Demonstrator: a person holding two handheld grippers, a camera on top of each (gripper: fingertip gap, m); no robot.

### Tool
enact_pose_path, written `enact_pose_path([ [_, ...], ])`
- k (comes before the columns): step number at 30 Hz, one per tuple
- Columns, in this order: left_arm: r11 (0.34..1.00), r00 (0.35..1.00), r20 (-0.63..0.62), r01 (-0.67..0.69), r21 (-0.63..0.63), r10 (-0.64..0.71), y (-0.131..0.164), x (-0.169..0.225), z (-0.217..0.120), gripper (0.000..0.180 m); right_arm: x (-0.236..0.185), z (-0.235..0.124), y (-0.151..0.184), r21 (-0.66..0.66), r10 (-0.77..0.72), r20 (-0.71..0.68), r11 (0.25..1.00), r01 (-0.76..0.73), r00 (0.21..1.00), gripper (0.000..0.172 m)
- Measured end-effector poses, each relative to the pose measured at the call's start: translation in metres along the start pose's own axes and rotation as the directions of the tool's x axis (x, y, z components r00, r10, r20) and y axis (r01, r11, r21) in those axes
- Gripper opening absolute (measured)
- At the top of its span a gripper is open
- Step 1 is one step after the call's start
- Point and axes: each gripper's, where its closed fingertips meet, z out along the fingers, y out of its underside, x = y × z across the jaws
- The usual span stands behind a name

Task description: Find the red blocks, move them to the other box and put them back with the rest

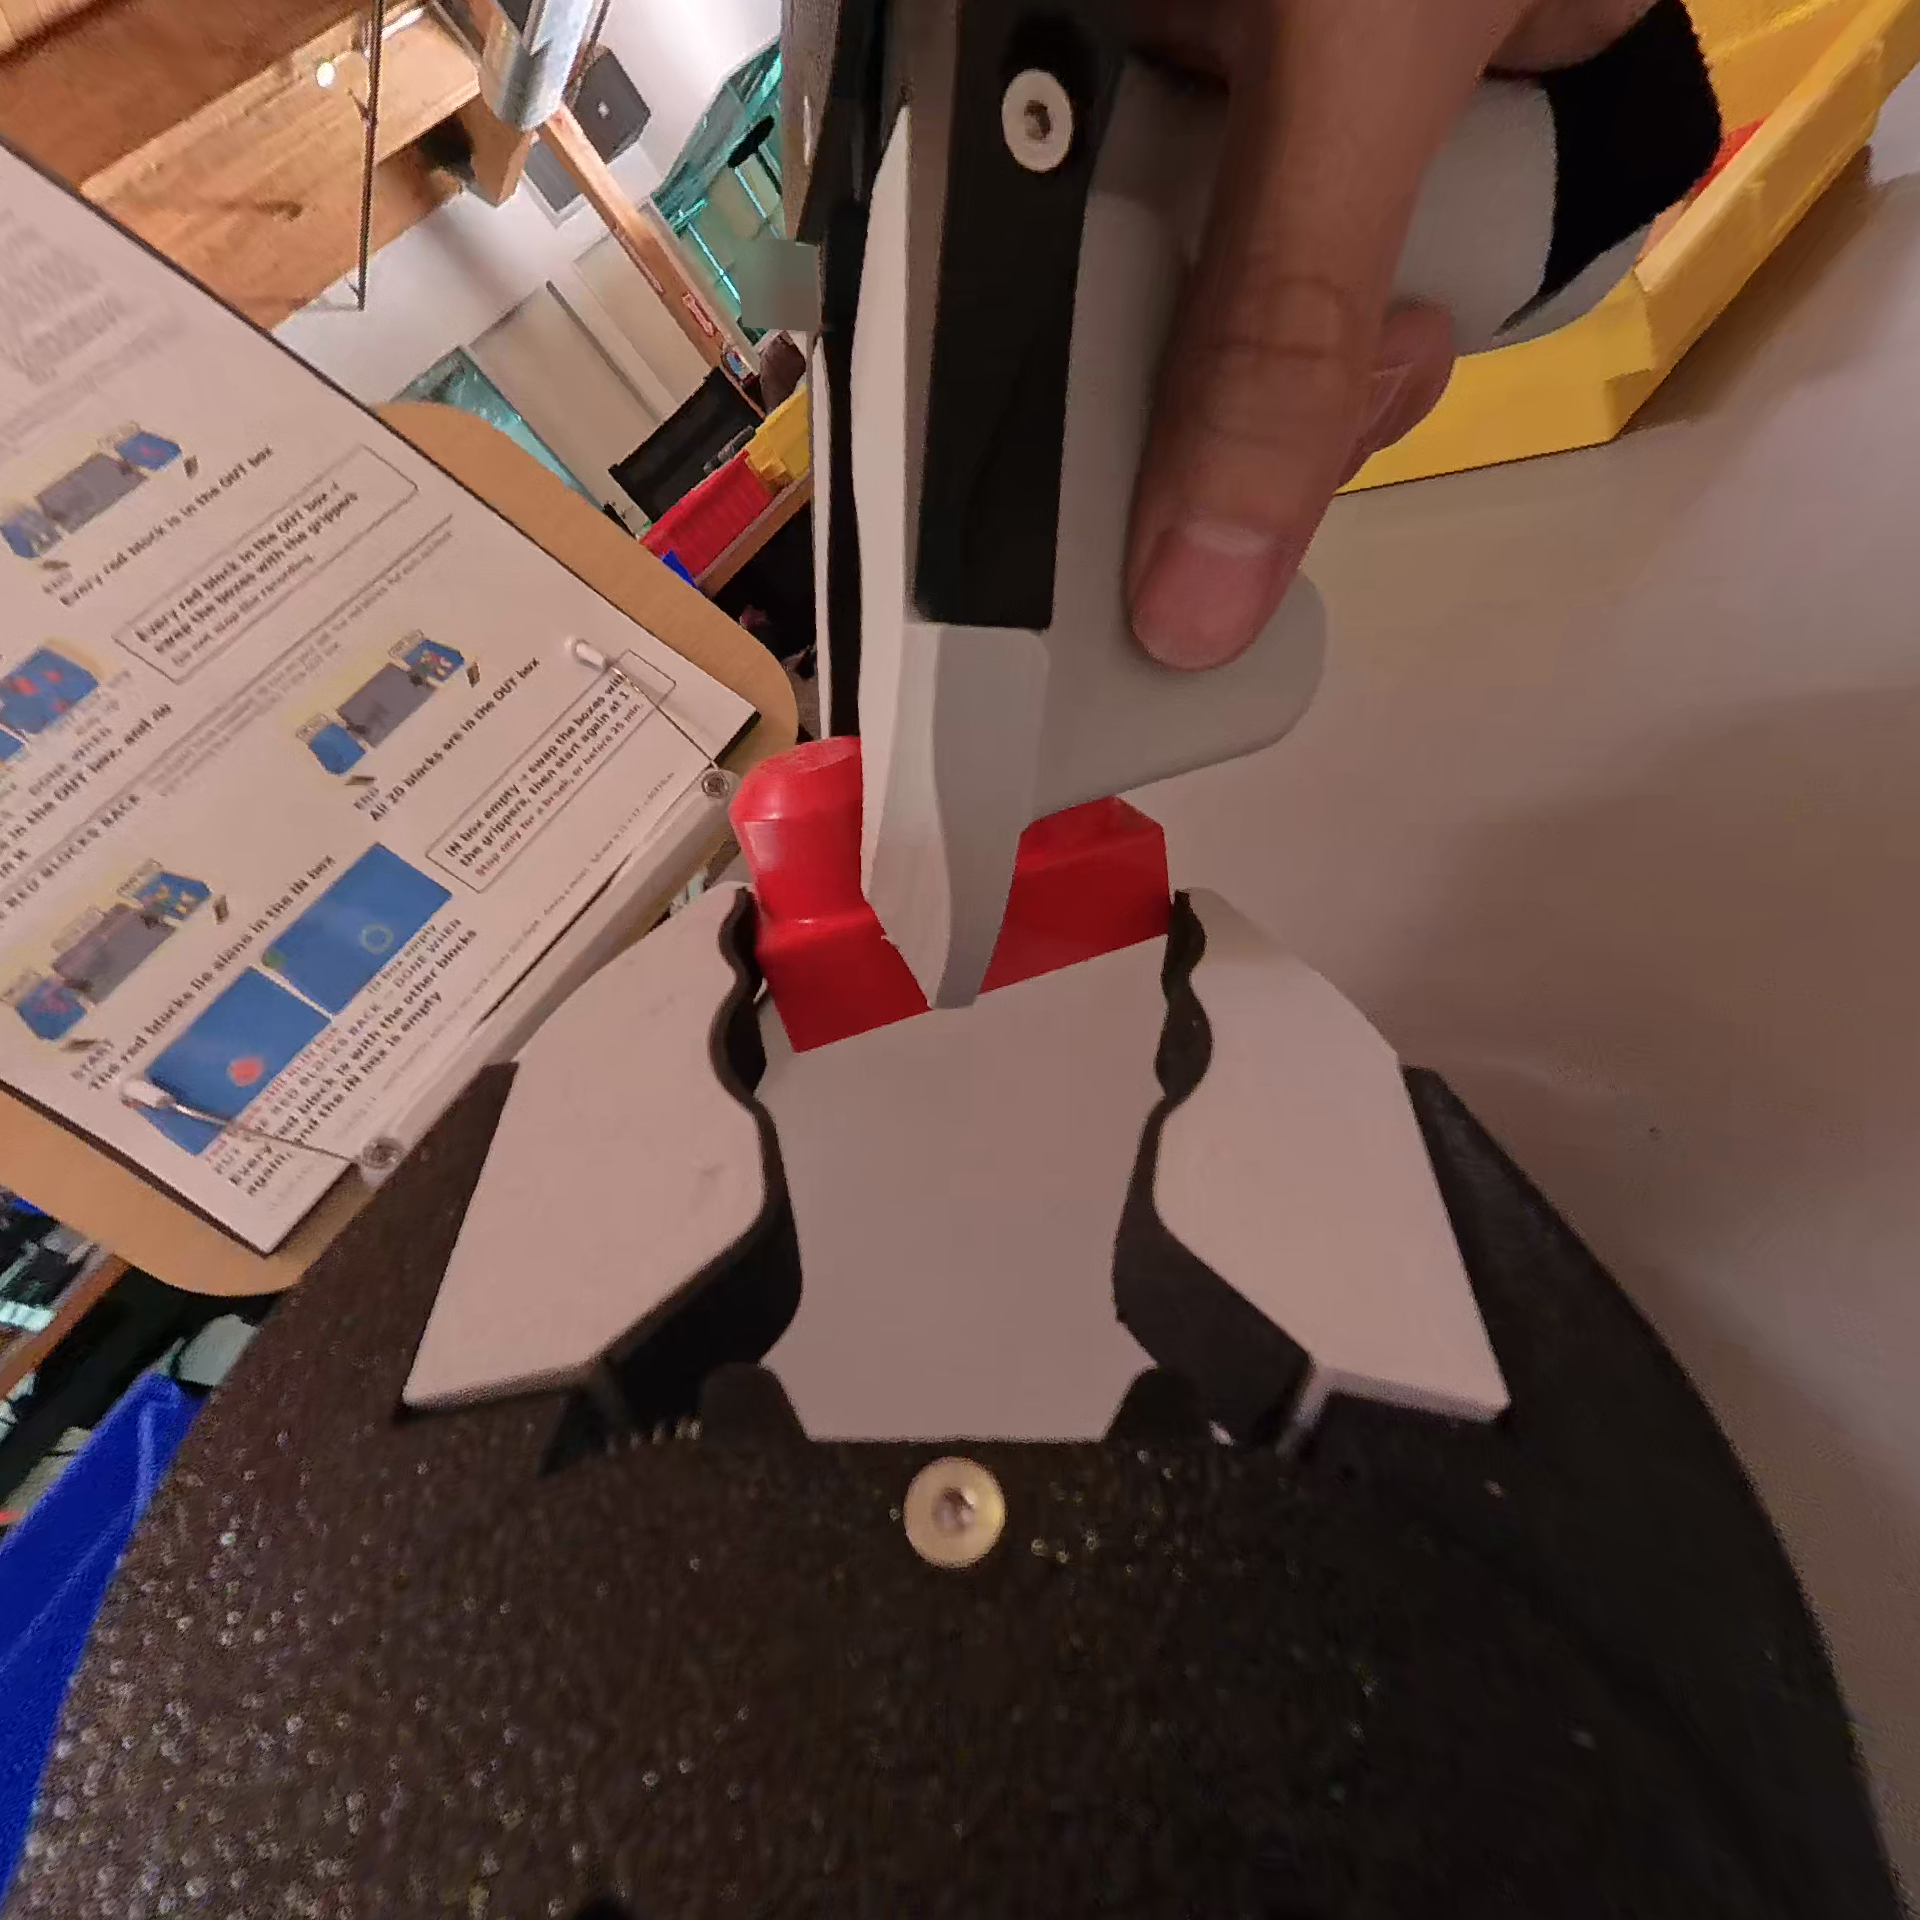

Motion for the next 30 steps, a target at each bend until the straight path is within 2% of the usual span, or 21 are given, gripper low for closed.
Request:
enact_pose_path([
  [3, 1.000, 0.999, 0.035, 0.029, 0.004, -0.029, 0.003, -0.001, 0.000, 0.075, 0.001, 0.002, 0.002, -0.022, 0.020, 0.010, 1.000, -0.020, 1.000, 0.035],
  [6, 0.998, 0.988, 0.143, 0.051, 0.022, -0.053, 0.003, -0.017, -0.004, 0.092, 0.010, -0.010, 0.000, -0.026, 0.025, -0.006, 0.999, -0.025, 1.000, 0.035],
  [9, 0.994, 0.979, 0.175, 0.102, 0.026, -0.105, 0.006, -0.027, -0.008, 0.093, 0.033, -0.038, 0.005, -0.055, 0.012, -0.091, 0.998, -0.017, 0.996, 0.035],
  [12, 0.987, 0.974, 0.158, 0.161, 0.019, -0.162, 0.012, -0.028, -0.008, 0.093, 0.078, -0.087, 0.024, -0.122, 0.020, -0.253, 0.991, -0.052, 0.967, 0.035],
  [15, 0.983, 0.964, 0.198, 0.183, 0.000, -0.179, 0.018, -0.036, -0.010, 0.089, 0.137, -0.151, 0.063, -0.199, 0.070, -0.439, 0.965, -0.173, 0.896, 0.035],
  [17, 0.983, 0.959, 0.220, 0.184, -0.015, -0.177, 0.022, -0.041, -0.011, 0.087, 0.176, -0.191, 0.093, -0.198, 0.153, -0.523, 0.935, -0.294, 0.839, 0.035],
  [21, 0.972, 0.949, 0.228, 0.232, -0.044, -0.216, 0.032, -0.044, -0.011, 0.084, 0.245, -0.257, 0.173, -0.190, 0.306, -0.662, 0.815, -0.548, 0.685, 0.035],
  [26, 0.957, 0.938, 0.225, 0.283, -0.059, -0.264, 0.041, -0.045, -0.009, 0.082, 0.291, -0.277, 0.261, -0.166, 0.473, -0.693, 0.630, -0.759, 0.544, 0.035],
  [30, 0.951, 0.932, 0.225, 0.303, -0.061, -0.283, 0.046, -0.046, -0.009, 0.081, 0.304, -0.271, 0.305, -0.190, 0.489, -0.712, 0.557, -0.809, 0.504, 0.035],
])
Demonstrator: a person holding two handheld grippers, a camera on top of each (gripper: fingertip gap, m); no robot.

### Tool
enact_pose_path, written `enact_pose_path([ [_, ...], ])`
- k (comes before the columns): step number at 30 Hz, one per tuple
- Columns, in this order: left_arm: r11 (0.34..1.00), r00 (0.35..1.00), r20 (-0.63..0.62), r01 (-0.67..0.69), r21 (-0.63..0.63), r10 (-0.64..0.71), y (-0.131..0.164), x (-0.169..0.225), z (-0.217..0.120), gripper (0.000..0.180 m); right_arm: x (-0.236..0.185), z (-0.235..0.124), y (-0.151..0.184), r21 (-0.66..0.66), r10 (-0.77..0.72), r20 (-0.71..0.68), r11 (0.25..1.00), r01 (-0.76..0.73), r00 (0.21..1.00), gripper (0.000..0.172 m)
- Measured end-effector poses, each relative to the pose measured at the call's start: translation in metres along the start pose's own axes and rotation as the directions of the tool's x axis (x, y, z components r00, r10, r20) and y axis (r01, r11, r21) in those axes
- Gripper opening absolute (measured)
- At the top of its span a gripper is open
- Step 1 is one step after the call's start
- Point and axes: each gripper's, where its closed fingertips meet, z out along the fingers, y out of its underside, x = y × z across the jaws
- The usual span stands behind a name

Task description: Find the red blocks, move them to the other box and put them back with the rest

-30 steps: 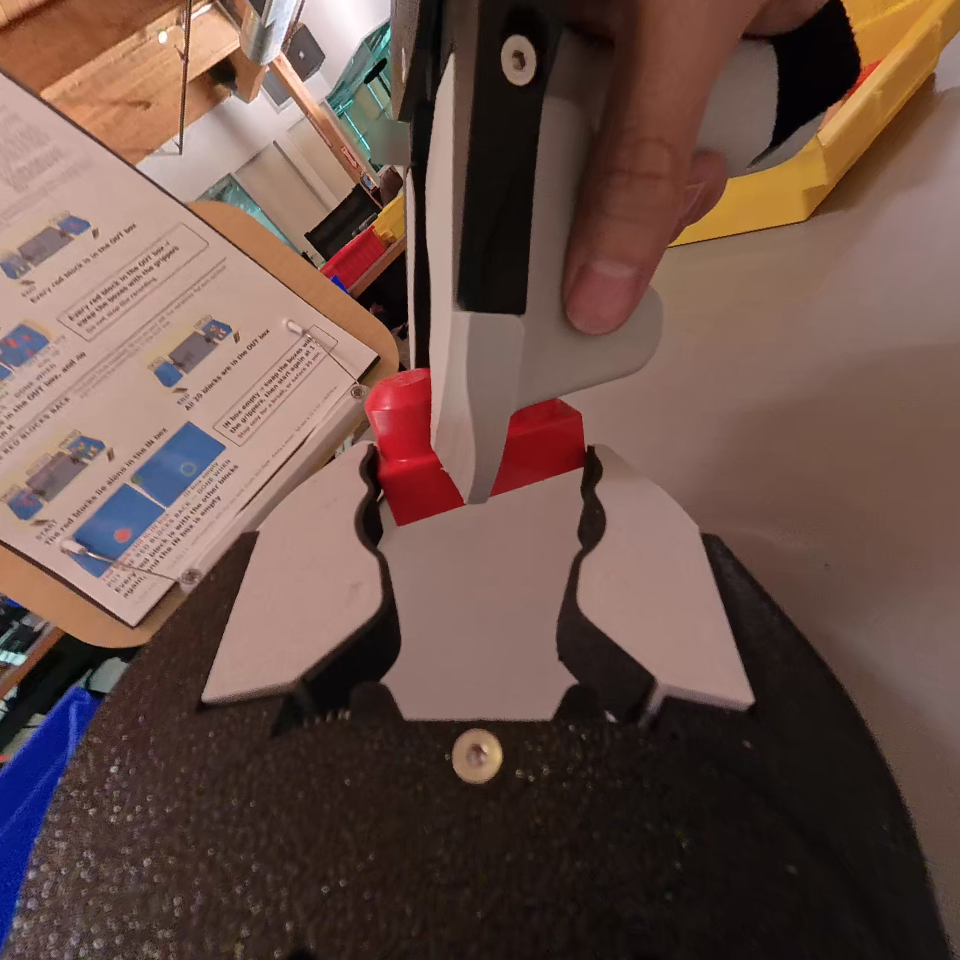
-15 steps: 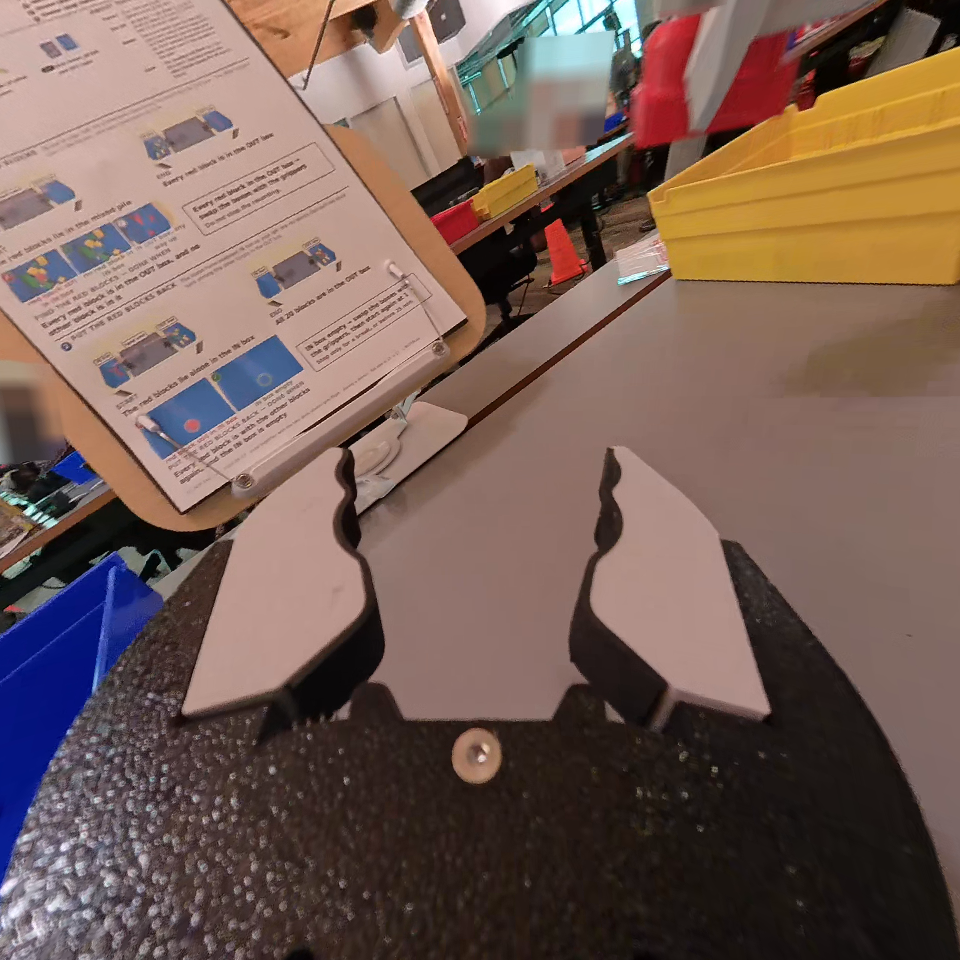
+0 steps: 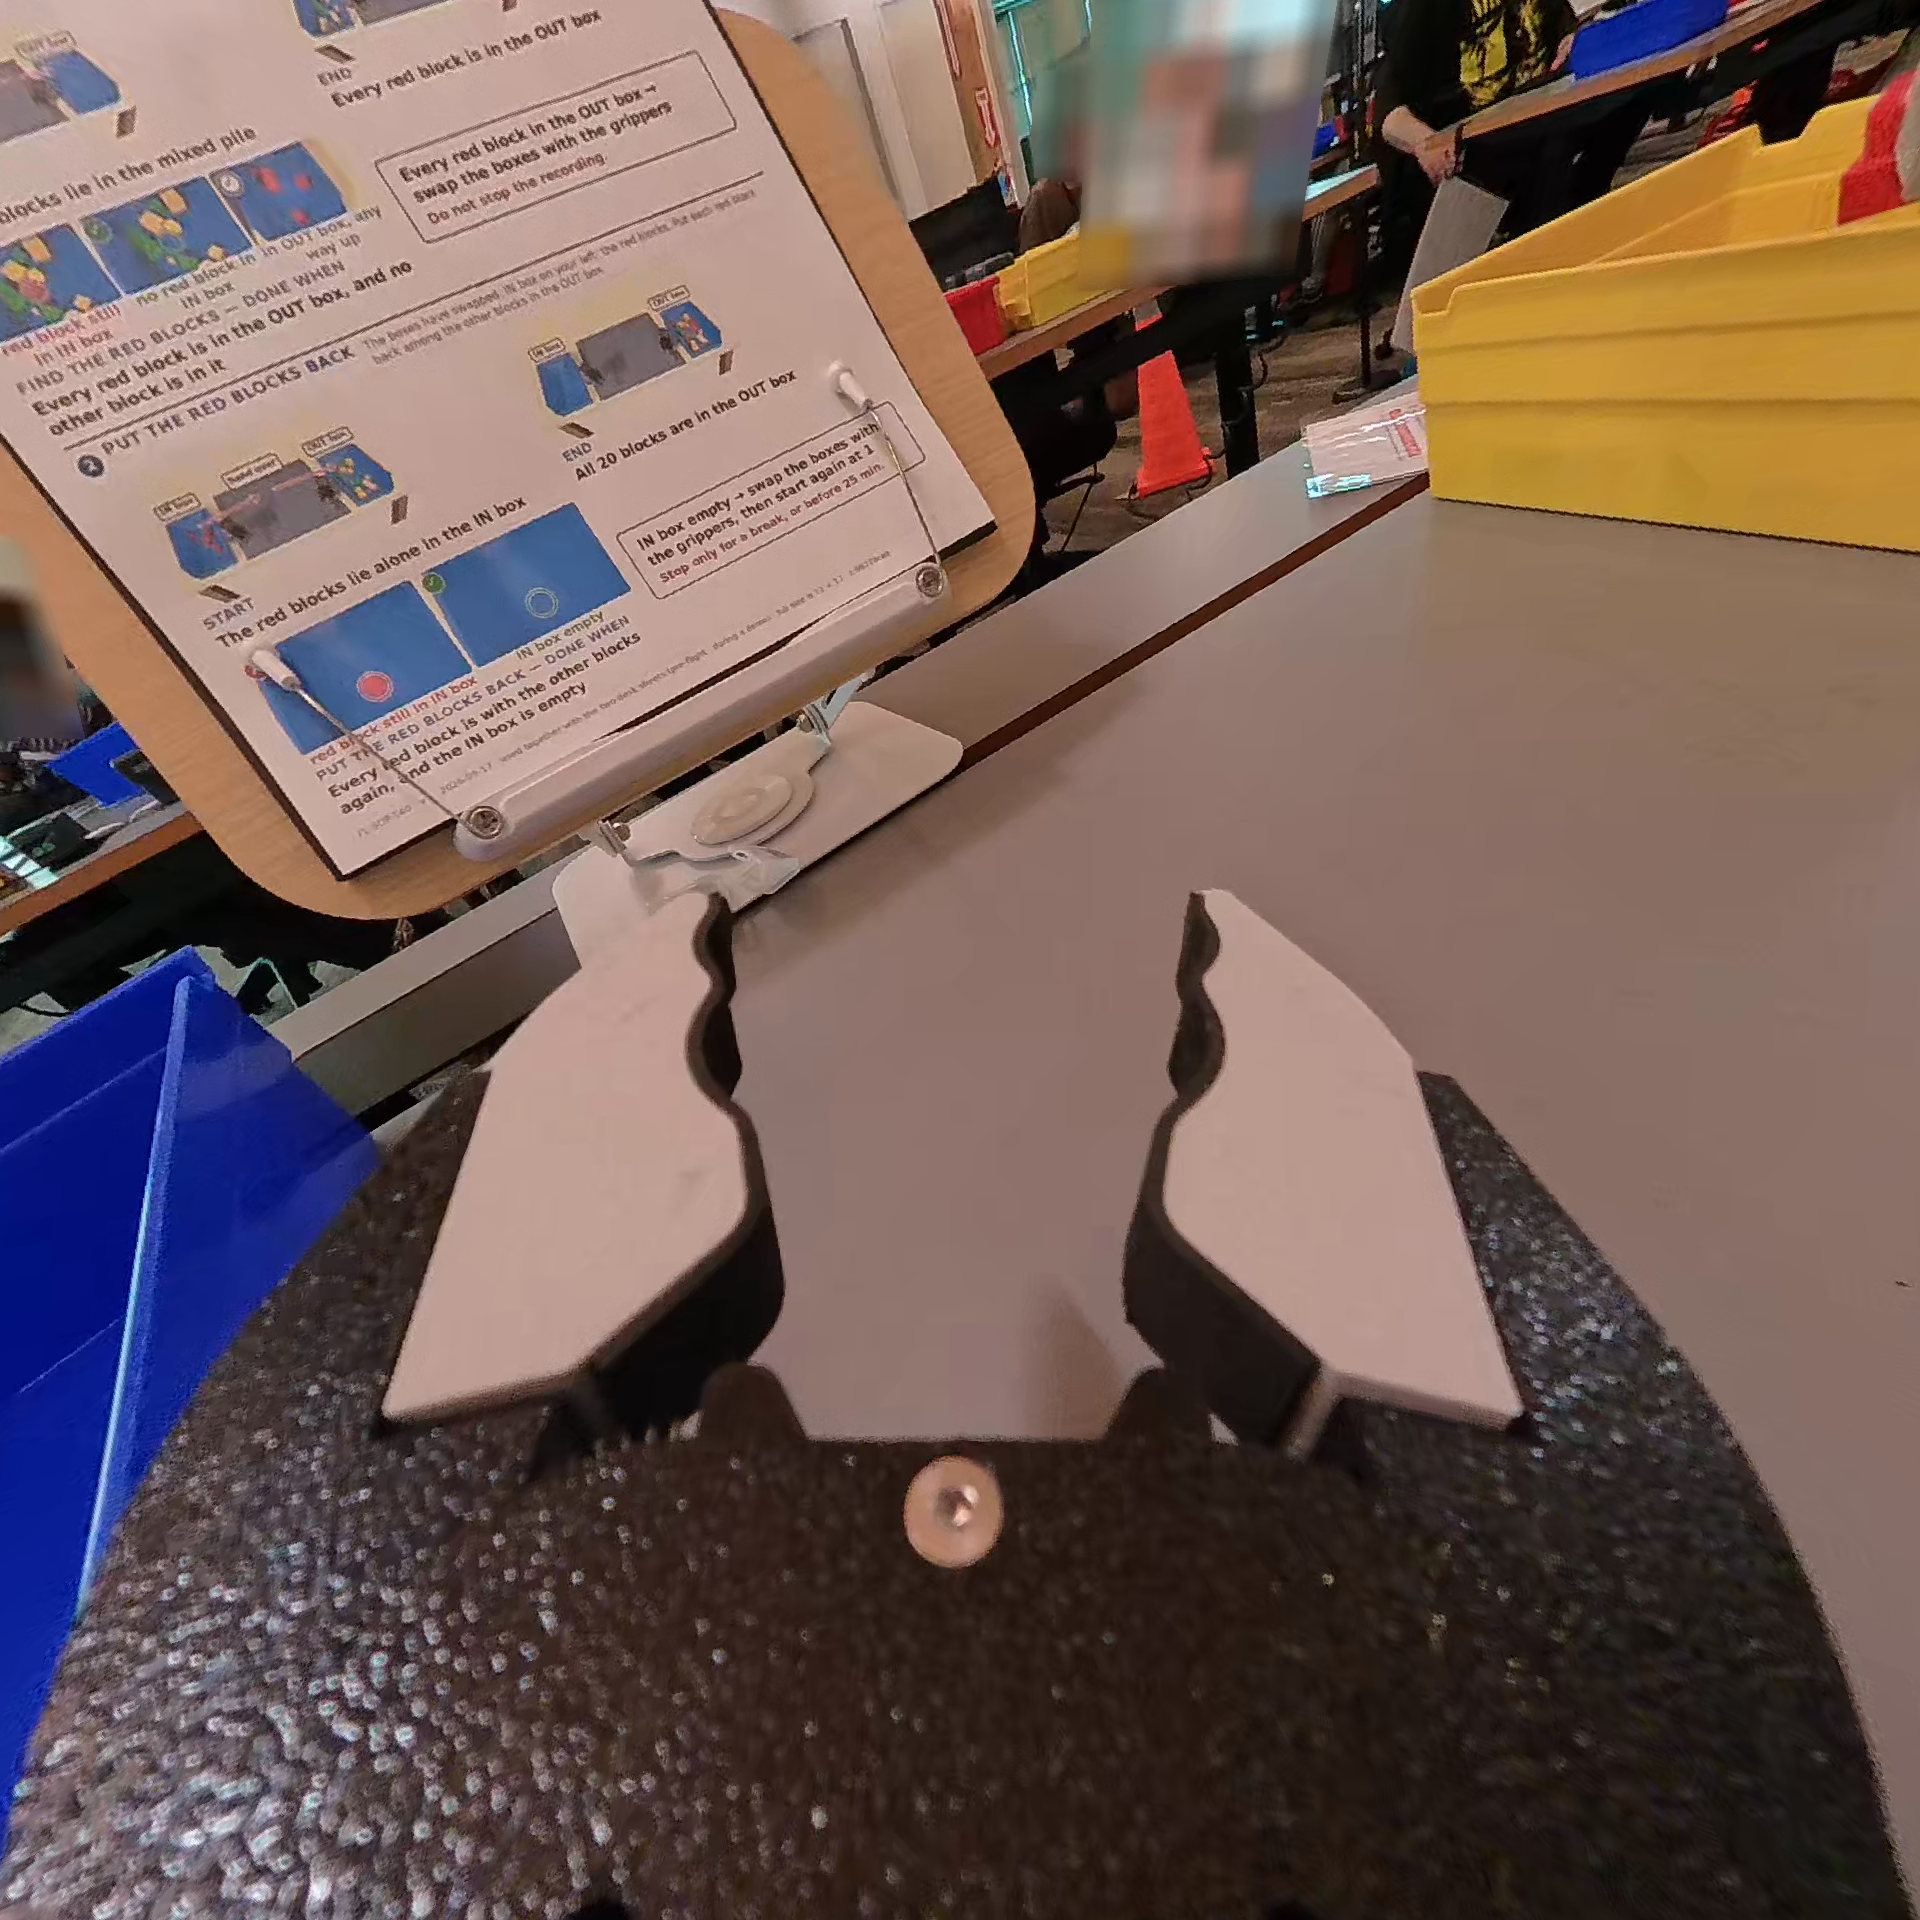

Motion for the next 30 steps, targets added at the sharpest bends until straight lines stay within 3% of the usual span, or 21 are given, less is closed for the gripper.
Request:
enact_pose_path([
  [5, 1.000, 1.000, -0.016, 0.018, -0.021, -0.019, 0.007, 0.002, 0.003, 0.081, 0.009, 0.020, 0.010, -0.063, 0.010, -0.017, 0.998, -0.011, 1.000, 0.035],
  [8, 0.999, 0.999, -0.037, 0.016, -0.034, -0.017, 0.011, 0.007, 0.005, 0.082, 0.011, 0.014, 0.010, -0.049, -0.007, -0.013, 0.999, 0.006, 1.000, 0.042],
  [10, 0.999, 0.999, -0.050, 0.005, -0.043, -0.007, 0.014, 0.011, 0.007, 0.083, 0.012, 0.002, 0.005, 0.022, -0.008, -0.006, 1.000, 0.008, 1.000, 0.060],
  [15, 0.997, 0.995, -0.097, 0.016, -0.070, -0.023, 0.018, 0.023, 0.009, 0.085, 0.001, -0.050, 0.007, 0.317, -0.023, 0.069, 0.948, 0.000, 0.997, 0.064],
  [19, 0.995, 0.988, -0.137, 0.056, -0.087, -0.067, 0.019, 0.031, 0.010, 0.084, -0.031, -0.099, 0.045, 0.625, -0.059, 0.198, 0.777, -0.079, 0.978, 0.062],
  [24, 0.982, 0.958, -0.232, 0.139, -0.130, -0.167, 0.016, 0.056, 0.016, 0.083, -0.058, -0.116, 0.126, 0.814, 0.009, 0.173, 0.562, -0.147, 0.985, 0.060],
  [30, 0.960, 0.857, -0.440, 0.196, -0.201, -0.267, -0.044, 0.122, 0.036, 0.084, -0.084, -0.136, 0.173, 0.932, 0.082, 0.211, 0.282, -0.226, 0.974, 0.059],
])
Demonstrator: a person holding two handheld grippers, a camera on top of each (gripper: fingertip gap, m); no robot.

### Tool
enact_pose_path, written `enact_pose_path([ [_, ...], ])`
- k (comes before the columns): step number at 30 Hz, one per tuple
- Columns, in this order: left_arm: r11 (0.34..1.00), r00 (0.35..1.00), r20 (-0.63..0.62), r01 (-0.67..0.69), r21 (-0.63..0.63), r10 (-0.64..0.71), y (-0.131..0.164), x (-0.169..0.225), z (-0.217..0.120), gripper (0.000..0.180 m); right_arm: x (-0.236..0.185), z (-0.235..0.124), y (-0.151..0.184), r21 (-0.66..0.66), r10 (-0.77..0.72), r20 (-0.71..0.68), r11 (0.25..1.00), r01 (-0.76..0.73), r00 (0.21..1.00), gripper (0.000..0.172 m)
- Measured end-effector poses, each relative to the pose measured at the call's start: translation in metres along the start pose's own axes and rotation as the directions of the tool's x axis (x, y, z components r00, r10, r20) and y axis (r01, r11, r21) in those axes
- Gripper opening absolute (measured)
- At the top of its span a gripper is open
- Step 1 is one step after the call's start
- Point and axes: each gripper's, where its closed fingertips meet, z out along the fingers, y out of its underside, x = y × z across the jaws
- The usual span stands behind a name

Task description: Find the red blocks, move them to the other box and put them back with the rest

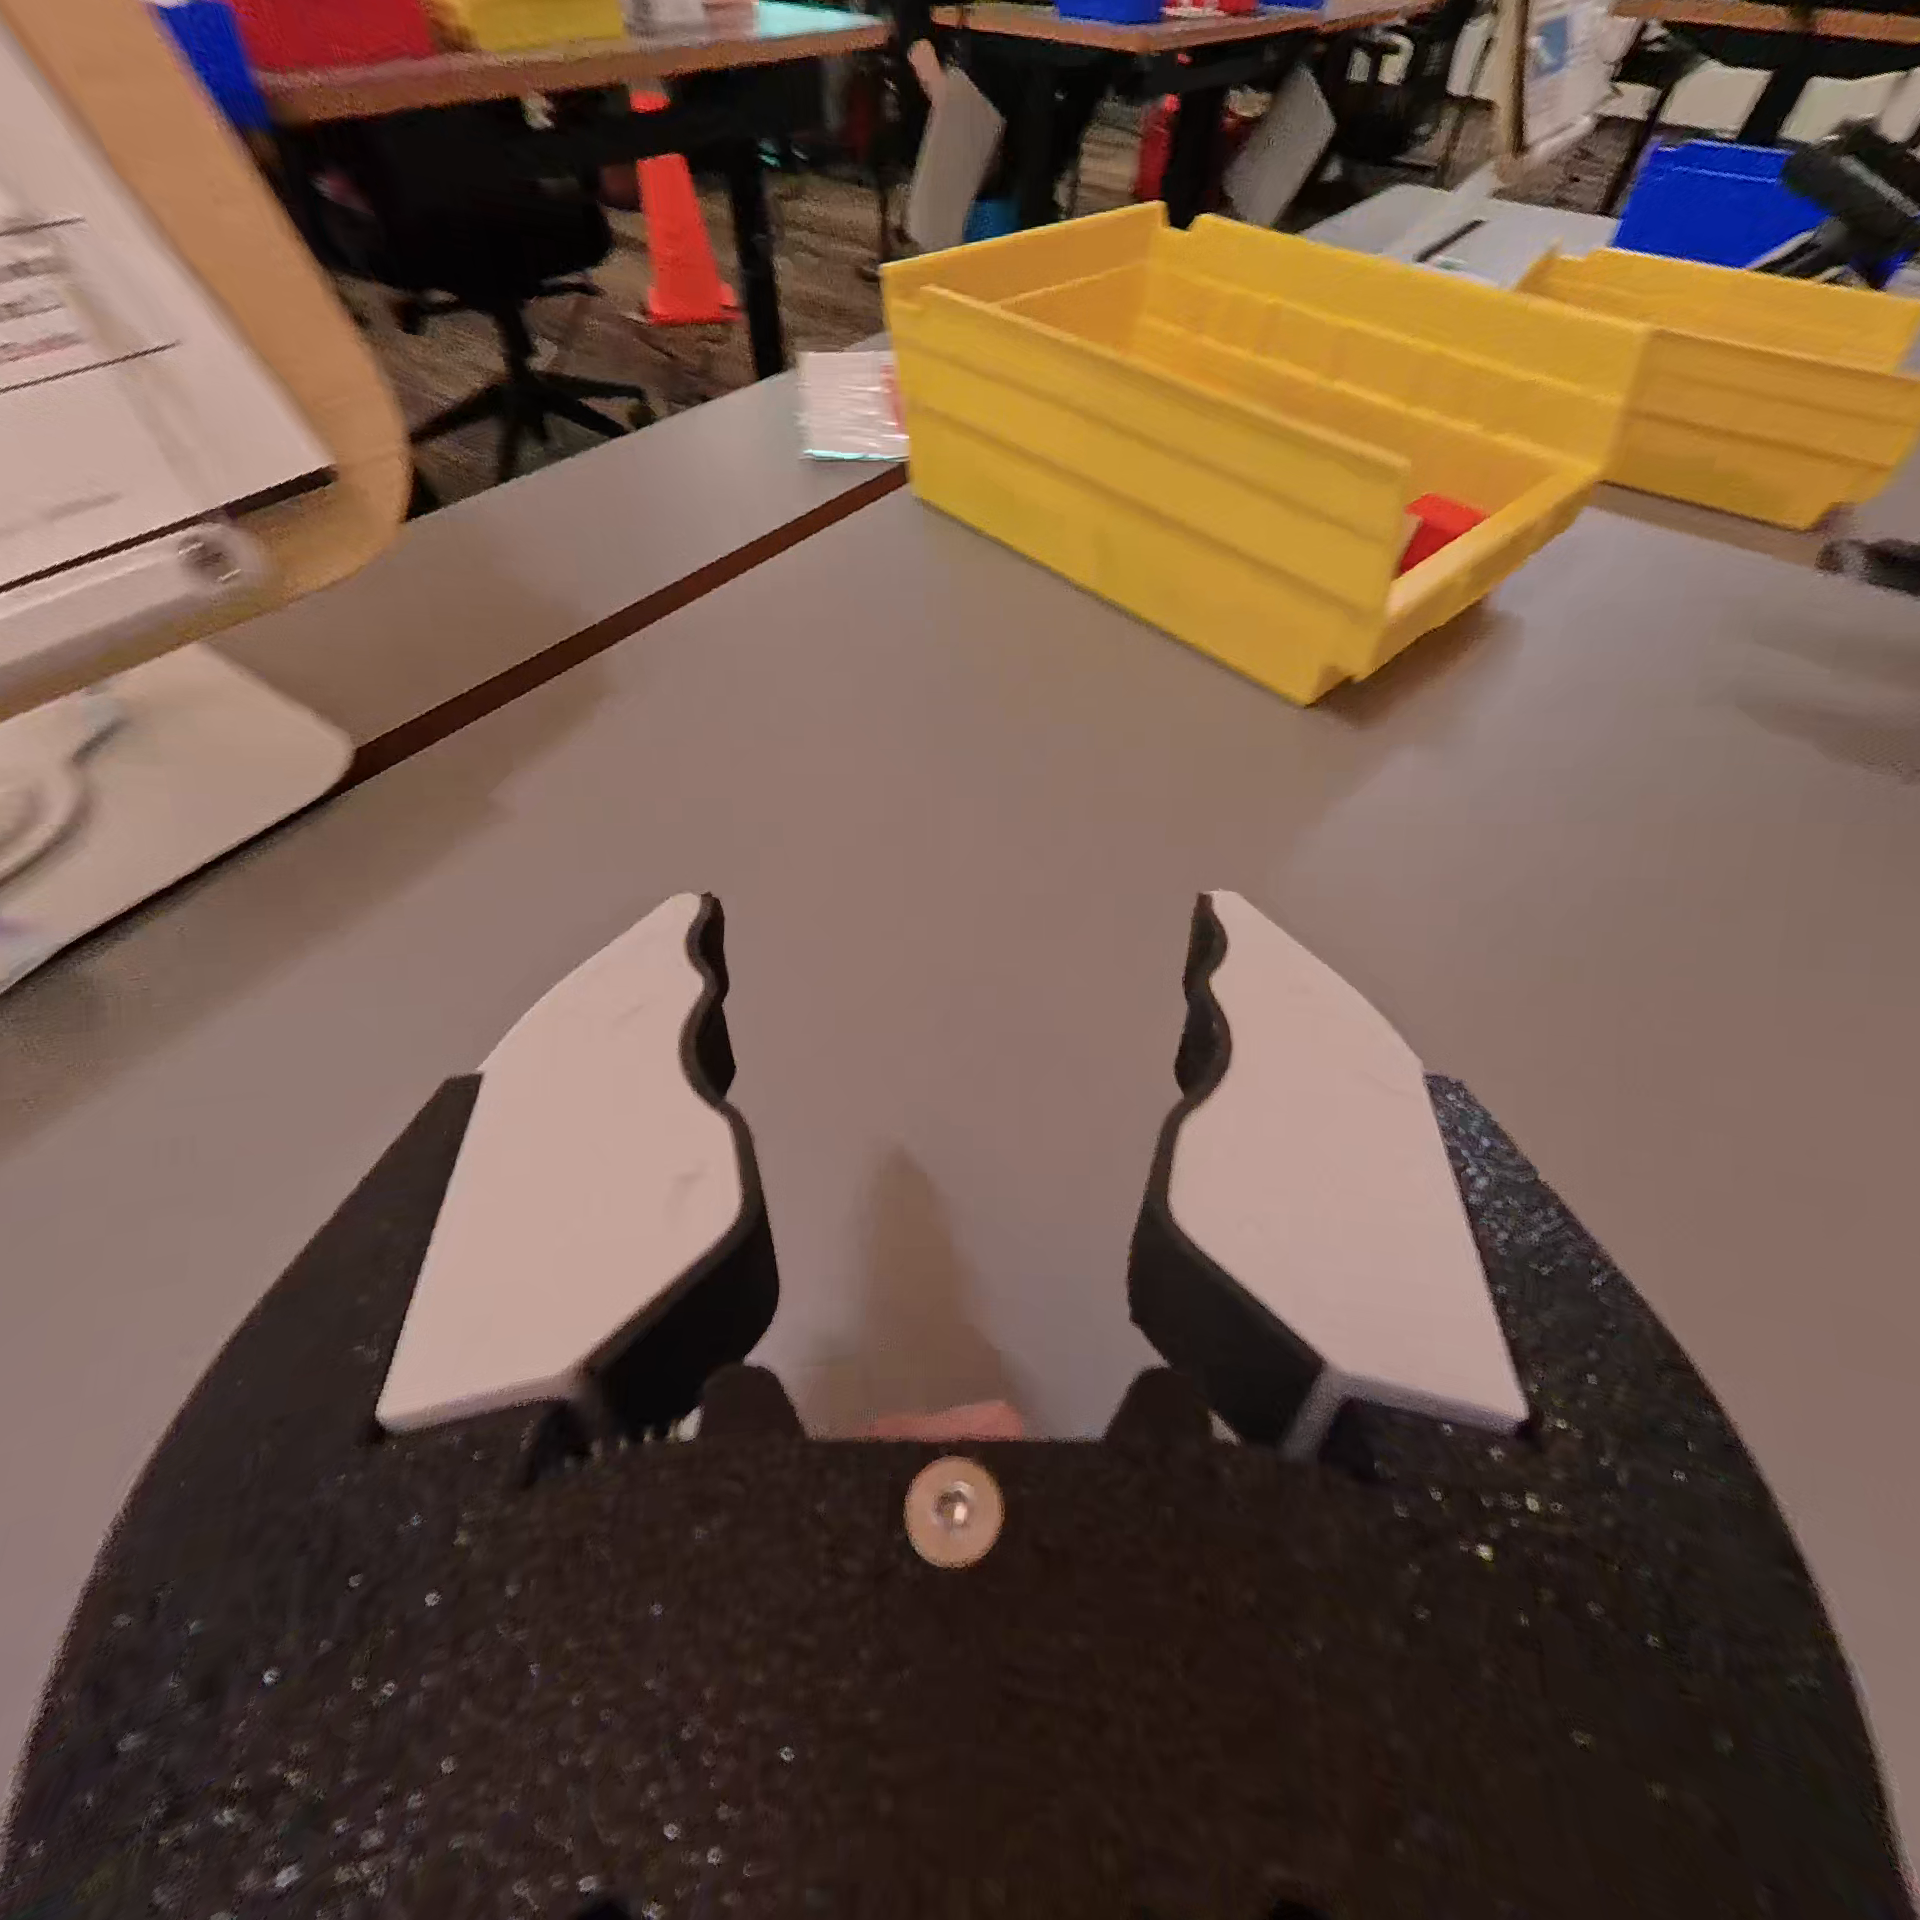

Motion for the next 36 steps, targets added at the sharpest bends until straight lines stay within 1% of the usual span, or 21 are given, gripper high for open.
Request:
enact_pose_path([
  [2, 0.999, 0.998, -0.064, 0.024, -0.037, -0.027, -0.023, 0.022, 0.017, 0.084, 0.000, -0.002, 0.001, 0.025, -0.029, -0.024, 0.999, 0.030, 0.999, 0.059],
  [5, 0.992, 0.985, -0.140, 0.093, -0.081, -0.103, -0.058, 0.050, 0.043, 0.085, 0.002, -0.001, 0.007, 0.022, -0.069, -0.053, 0.997, 0.070, 0.996, 0.061],
  [7, 0.984, 0.975, -0.177, 0.112, -0.141, -0.137, -0.074, 0.067, 0.064, 0.085, 0.003, -0.002, 0.009, 0.023, -0.089, -0.062, 0.996, 0.090, 0.994, 0.062],
  [9, 0.972, 0.971, -0.191, 0.106, -0.209, -0.147, -0.085, 0.078, 0.087, 0.085, 0.003, -0.005, 0.010, 0.012, -0.110, -0.062, 0.994, 0.111, 0.992, 0.063],
  [12, 0.950, 0.975, -0.166, 0.093, -0.299, -0.148, -0.099, 0.084, 0.128, 0.085, 0.006, -0.014, 0.010, 0.016, -0.146, -0.084, 0.989, 0.148, 0.986, 0.063],
  [14, 0.922, 0.969, -0.169, 0.109, -0.372, -0.182, -0.105, 0.089, 0.158, 0.086, 0.011, -0.020, 0.011, 0.013, -0.147, -0.109, 0.989, 0.149, 0.983, 0.063],
  [17, 0.852, 0.967, -0.081, 0.173, -0.493, -0.243, -0.104, 0.087, 0.203, 0.088, 0.011, -0.027, 0.015, 0.005, -0.148, -0.101, 0.989, 0.150, 0.984, 0.063],
  [19, 0.806, 0.966, -0.034, 0.195, -0.559, -0.258, -0.101, 0.085, 0.229, 0.089, 0.013, -0.031, 0.016, 0.009, -0.152, -0.103, 0.988, 0.153, 0.983, 0.062],
  [20, 0.786, 0.968, -0.003, 0.202, -0.584, -0.251, -0.098, 0.081, 0.241, 0.091, 0.016, -0.034, 0.017, 0.010, -0.148, -0.109, 0.989, 0.150, 0.983, 0.062],
  [23, 0.711, 0.960, 0.109, 0.265, -0.651, -0.258, -0.084, 0.067, 0.267, 0.090, 0.020, -0.039, 0.024, 0.007, -0.127, -0.100, 0.992, 0.129, 0.987, 0.060],
  [26, 0.646, 0.940, 0.206, 0.336, -0.685, -0.271, -0.069, 0.055, 0.283, 0.082, 0.030, -0.045, 0.032, 0.000, -0.090, -0.116, 0.996, 0.090, 0.989, 0.059],
  [31, 0.548, 0.923, 0.282, 0.382, -0.744, -0.261, -0.043, 0.053, 0.300, 0.073, 0.034, -0.052, 0.039, -0.010, -0.071, -0.115, 0.997, 0.070, 0.991, 0.058],
  [33, 0.527, 0.920, 0.316, 0.391, -0.754, -0.230, -0.031, 0.049, 0.305, 0.059, 0.035, -0.054, 0.041, -0.014, -0.073, -0.115, 0.997, 0.072, 0.991, 0.058],
  [34, 0.524, 0.921, 0.325, 0.388, -0.758, -0.213, -0.027, 0.047, 0.307, 0.055, 0.036, -0.055, 0.042, -0.014, -0.072, -0.117, 0.997, 0.071, 0.991, 0.058],
  [35, 0.537, 0.919, 0.326, 0.395, -0.745, -0.223, -0.026, 0.045, 0.310, 0.054, 0.037, -0.056, 0.043, -0.016, -0.069, -0.119, 0.998, 0.067, 0.991, 0.058],
  [36, 0.537, 0.910, 0.338, 0.414, -0.735, -0.240, -0.026, 0.044, 0.312, 0.043, 0.039, -0.057, 0.045, -0.020, -0.064, -0.122, 0.998, 0.062, 0.990, 0.058],
])
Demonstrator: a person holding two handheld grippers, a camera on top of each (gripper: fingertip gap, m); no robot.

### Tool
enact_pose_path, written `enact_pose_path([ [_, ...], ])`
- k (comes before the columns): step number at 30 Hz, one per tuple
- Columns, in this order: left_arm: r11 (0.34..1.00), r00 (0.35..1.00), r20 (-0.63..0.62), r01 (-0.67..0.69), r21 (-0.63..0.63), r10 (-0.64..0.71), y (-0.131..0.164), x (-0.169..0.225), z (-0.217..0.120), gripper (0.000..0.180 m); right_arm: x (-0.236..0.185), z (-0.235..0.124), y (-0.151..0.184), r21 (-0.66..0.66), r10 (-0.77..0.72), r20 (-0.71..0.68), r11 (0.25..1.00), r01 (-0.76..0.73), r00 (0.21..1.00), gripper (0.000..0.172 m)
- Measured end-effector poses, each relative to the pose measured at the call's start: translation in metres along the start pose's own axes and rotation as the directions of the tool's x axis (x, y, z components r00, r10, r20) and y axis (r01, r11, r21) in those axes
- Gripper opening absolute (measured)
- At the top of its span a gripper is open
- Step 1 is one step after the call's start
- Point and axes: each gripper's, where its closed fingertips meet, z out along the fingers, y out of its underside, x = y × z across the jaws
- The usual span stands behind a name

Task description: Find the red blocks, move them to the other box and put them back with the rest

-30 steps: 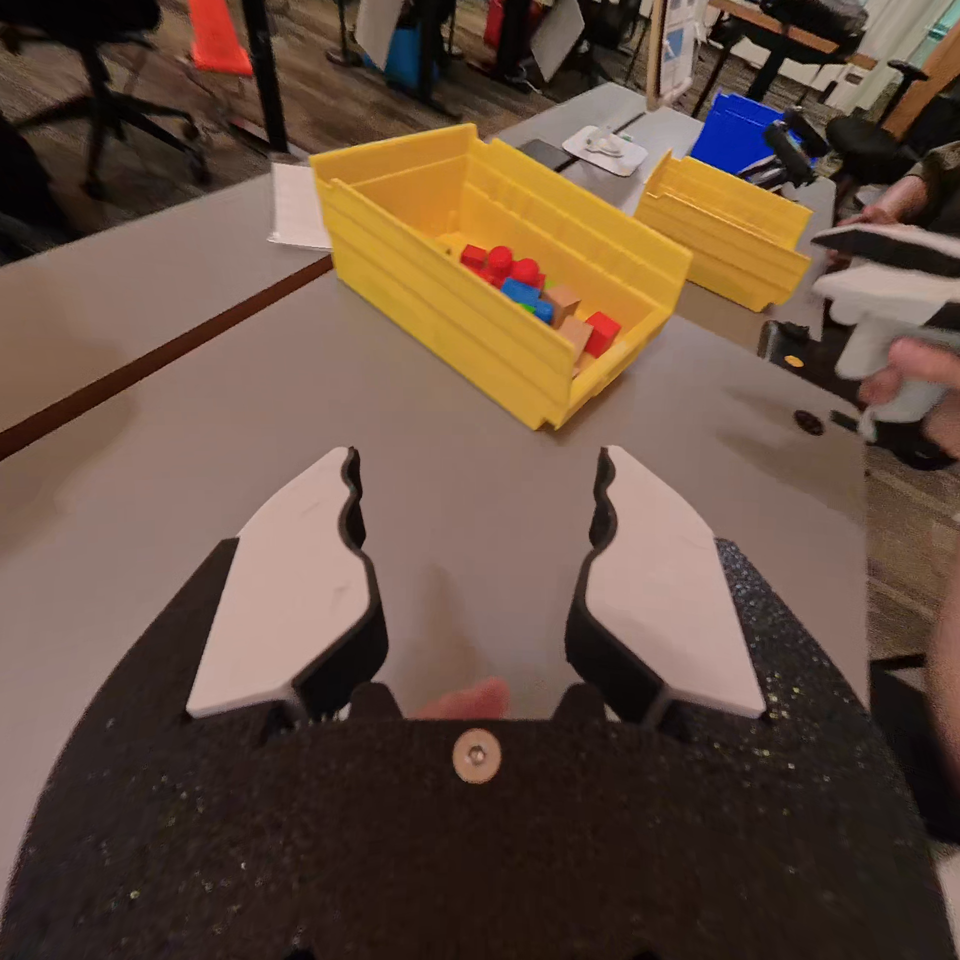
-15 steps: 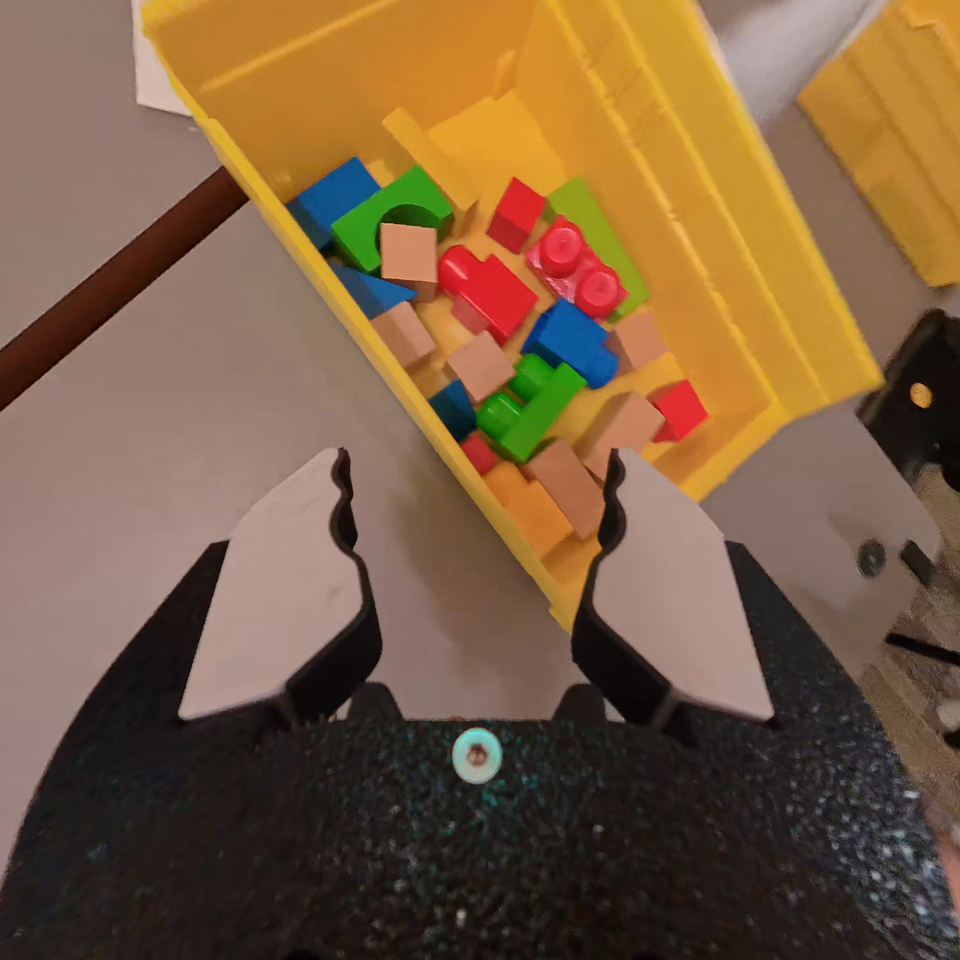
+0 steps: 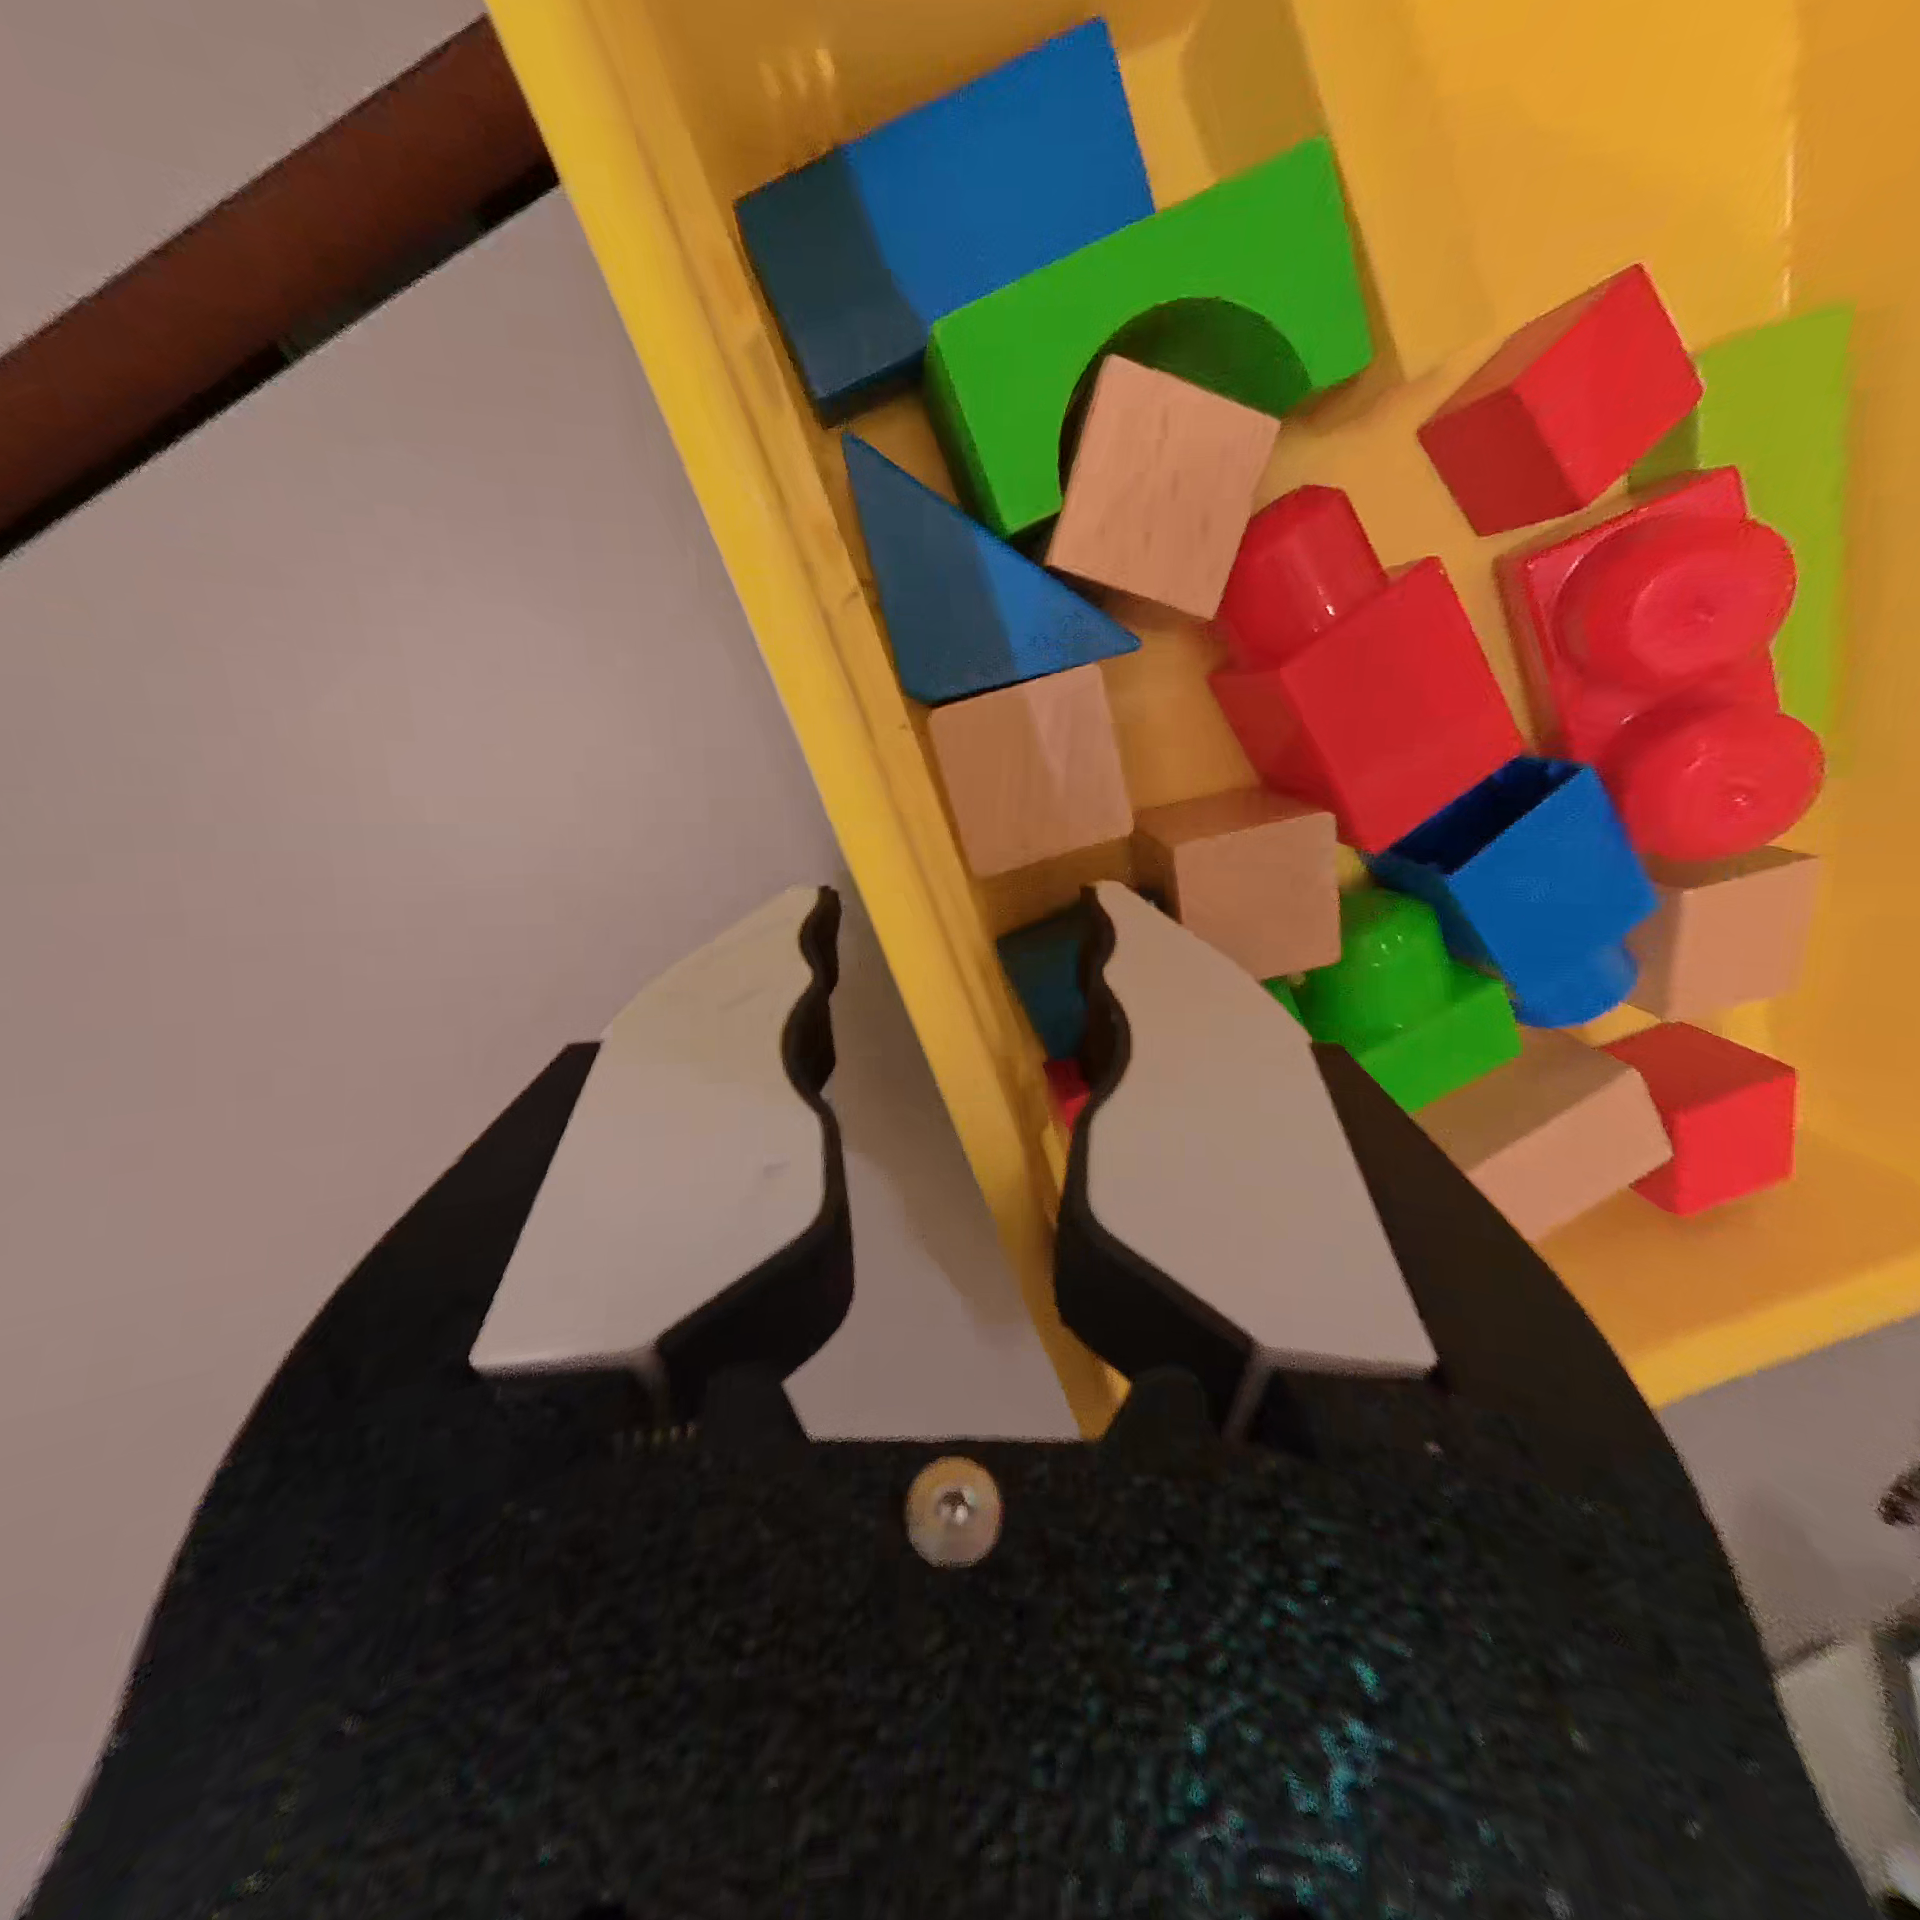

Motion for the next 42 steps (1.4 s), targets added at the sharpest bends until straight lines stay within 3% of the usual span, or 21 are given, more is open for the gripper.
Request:
enact_pose_path([
  [2, 1.000, 0.999, -0.040, -0.011, -0.022, 0.010, 0.001, 0.007, 0.002, 0.024, 0.003, -0.001, 0.003, -0.006, 0.005, -0.002, 1.000, -0.005, 1.000, 0.058],
  [6, 0.999, 0.999, 0.039, -0.036, -0.013, 0.037, -0.002, -0.001, 0.005, 0.011, 0.010, -0.003, 0.006, -0.008, 0.035, -0.012, 0.999, -0.035, 0.999, 0.058],
  [12, 0.990, 0.990, 0.037, -0.136, -0.036, 0.137, 0.000, -0.014, 0.003, 0.009, 0.016, -0.006, 0.010, -0.017, 0.033, -0.029, 0.999, -0.033, 0.999, 0.057],
  [18, 0.993, 0.996, -0.024, -0.091, -0.079, 0.090, 0.011, -0.026, -0.005, 0.005, 0.020, -0.011, 0.007, -0.005, 0.048, -0.040, 0.999, -0.048, 0.998, 0.057],
  [27, 0.970, 0.965, -0.174, -0.219, -0.108, 0.198, 0.032, -0.039, -0.055, 0.004, 0.007, -0.008, 0.003, -0.010, 0.019, -0.015, 1.000, -0.019, 1.000, 0.057],
  [34, 0.900, 0.917, -0.182, -0.387, -0.202, 0.354, 0.089, -0.082, -0.125, 0.003, -0.018, 0.002, -0.002, -0.007, 0.022, 0.049, 1.000, -0.021, 0.999, 0.057],
  [38, 0.852, 0.901, -0.157, -0.434, -0.293, 0.405, 0.145, -0.136, -0.169, 0.003, -0.047, 0.011, -0.006, -0.012, -0.033, 0.103, 0.999, 0.034, 0.994, 0.057],
  [42, 0.856, 0.913, -0.171, -0.406, -0.319, 0.370, 0.204, -0.197, -0.211, 0.004, -0.091, 0.025, -0.005, -0.026, -0.045, 0.229, 0.998, 0.052, 0.972, 0.057],
])
